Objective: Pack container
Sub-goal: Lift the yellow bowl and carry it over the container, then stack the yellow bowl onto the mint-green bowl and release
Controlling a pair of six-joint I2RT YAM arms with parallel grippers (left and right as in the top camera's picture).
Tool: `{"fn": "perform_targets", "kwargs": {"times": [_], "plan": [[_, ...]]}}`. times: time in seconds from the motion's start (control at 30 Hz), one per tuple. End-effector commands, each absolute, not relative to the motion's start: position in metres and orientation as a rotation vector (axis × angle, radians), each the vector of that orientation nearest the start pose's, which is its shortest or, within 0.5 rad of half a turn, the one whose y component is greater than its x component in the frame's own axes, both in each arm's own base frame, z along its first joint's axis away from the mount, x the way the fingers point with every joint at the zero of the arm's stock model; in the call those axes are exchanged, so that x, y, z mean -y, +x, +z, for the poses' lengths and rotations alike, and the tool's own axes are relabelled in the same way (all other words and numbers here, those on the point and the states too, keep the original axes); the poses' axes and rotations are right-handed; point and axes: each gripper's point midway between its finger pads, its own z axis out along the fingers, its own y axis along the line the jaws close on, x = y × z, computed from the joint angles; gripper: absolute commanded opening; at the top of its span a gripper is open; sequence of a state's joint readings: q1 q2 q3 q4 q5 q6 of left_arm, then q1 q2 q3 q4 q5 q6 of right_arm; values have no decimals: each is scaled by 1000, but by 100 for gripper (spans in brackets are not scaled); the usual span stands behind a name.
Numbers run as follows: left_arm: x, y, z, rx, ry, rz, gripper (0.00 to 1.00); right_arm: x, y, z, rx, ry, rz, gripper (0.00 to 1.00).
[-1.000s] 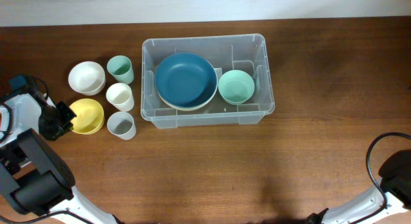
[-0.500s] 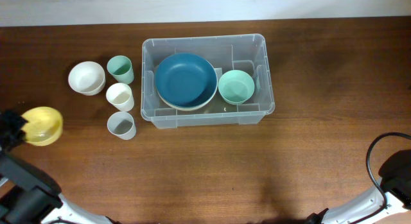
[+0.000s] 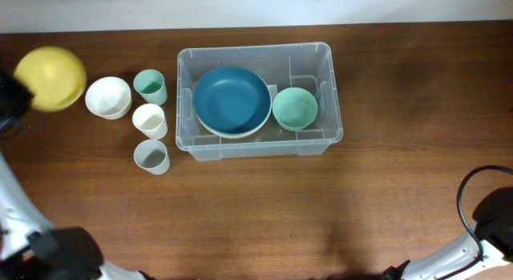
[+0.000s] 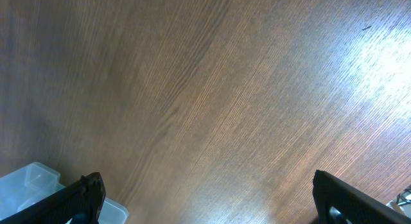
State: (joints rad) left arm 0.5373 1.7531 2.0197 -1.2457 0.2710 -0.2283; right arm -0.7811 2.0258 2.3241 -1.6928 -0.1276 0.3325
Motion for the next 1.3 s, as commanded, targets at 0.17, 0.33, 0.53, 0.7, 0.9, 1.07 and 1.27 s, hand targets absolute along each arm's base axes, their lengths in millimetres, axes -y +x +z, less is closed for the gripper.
{"fn": "perform_targets", "kwargs": {"times": [0.17, 0.33, 0.53, 0.7, 0.9, 1.07, 1.27], "plan": [[8, 428, 352, -2329, -230, -463, 1, 262, 294, 242, -2508, 1528, 110, 99], [111, 441, 345, -2336, 14, -577, 1, 262, 294, 242, -2508, 1527, 110, 99], [203, 457, 302, -2383, 212, -667, 1, 262, 294, 242, -2508, 1528, 110, 99], [245, 472, 249, -2459, 258, -694, 1, 262, 294, 242, -2508, 1527, 110, 99], [279, 477, 196, -2532, 318, -701, 1, 262, 294, 242, -2508, 1527, 110, 99], [292, 474, 165, -2589, 343, -685, 1, 262, 294, 242, -2508, 1527, 110, 99], [285, 479, 138, -2638, 319, -597, 1, 262, 294, 242, -2508, 1528, 110, 99]]}}
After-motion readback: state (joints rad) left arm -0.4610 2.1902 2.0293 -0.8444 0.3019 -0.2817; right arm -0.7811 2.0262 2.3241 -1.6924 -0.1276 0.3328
